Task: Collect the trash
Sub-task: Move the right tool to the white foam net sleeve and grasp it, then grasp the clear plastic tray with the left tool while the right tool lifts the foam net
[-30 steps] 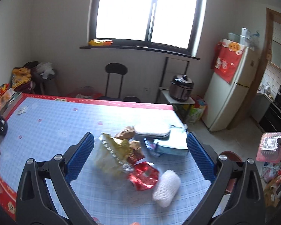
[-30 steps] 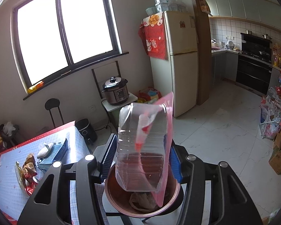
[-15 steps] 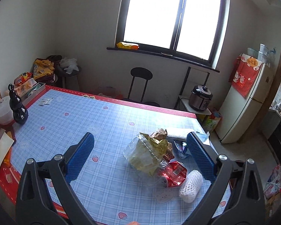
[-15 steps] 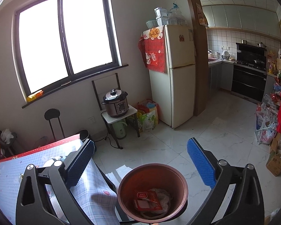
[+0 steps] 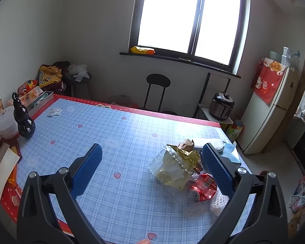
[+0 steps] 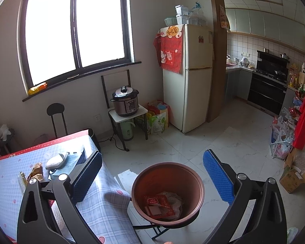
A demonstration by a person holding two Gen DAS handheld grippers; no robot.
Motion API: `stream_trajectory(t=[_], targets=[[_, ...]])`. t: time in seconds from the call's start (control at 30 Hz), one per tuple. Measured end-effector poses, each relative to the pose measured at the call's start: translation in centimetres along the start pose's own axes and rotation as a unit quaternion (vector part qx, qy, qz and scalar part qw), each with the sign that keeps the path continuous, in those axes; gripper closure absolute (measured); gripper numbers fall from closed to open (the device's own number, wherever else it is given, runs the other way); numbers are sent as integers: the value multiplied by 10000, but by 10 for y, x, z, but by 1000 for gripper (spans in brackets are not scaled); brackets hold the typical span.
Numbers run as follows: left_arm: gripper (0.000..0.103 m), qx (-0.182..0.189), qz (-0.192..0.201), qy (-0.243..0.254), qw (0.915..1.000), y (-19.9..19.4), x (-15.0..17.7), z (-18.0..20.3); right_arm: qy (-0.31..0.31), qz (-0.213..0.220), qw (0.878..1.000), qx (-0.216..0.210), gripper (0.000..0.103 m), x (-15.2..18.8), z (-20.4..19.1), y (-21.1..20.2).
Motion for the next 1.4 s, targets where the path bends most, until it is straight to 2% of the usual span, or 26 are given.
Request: stream_trajectory(t=[0.4,0.6,0.7,0.9,1.1,1.23,1.33,1.4], targets=[[6,-173,-234,-383,9988,34,15,-71,-278,-271,9992,-124,5,9,-83,7],[6,-332,-520,-518,9967,64,29,-112,-550,-503,9971,-175,6,30,-138,20],[6,-405,-700,-610,9949,81,36,-134,-677,-735,9947,-246,6,52,-168,33],[6,-465,-1012,-650,9916,107,50,-165,-686,-1471,9853,-535,6,115,-225,61],[6,-361,-1407,-717,9868,130,70,-185,-521,-2347,9669,-859,6,182,-272,85],[6,-273,-1553,-776,9844,143,76,-189,-449,-2753,9572,-778,6,209,-283,92],[6,-136,-1524,-786,9851,145,74,-183,-252,-3101,9472,-771,25,225,-282,97],[6,-26,-1528,-731,9856,146,76,-176,-115,-3406,9370,-765,48,234,-278,102]])
Point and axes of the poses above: each gripper's, at about its wrist camera, not at the fingertips, and y roughly the way its jaws point, z to its right, x to its underside, the point moved 3 cm from there along y, roughly the way its jaws point, and after that the axes turned 6 degrees about z, right-handed, at the moved point
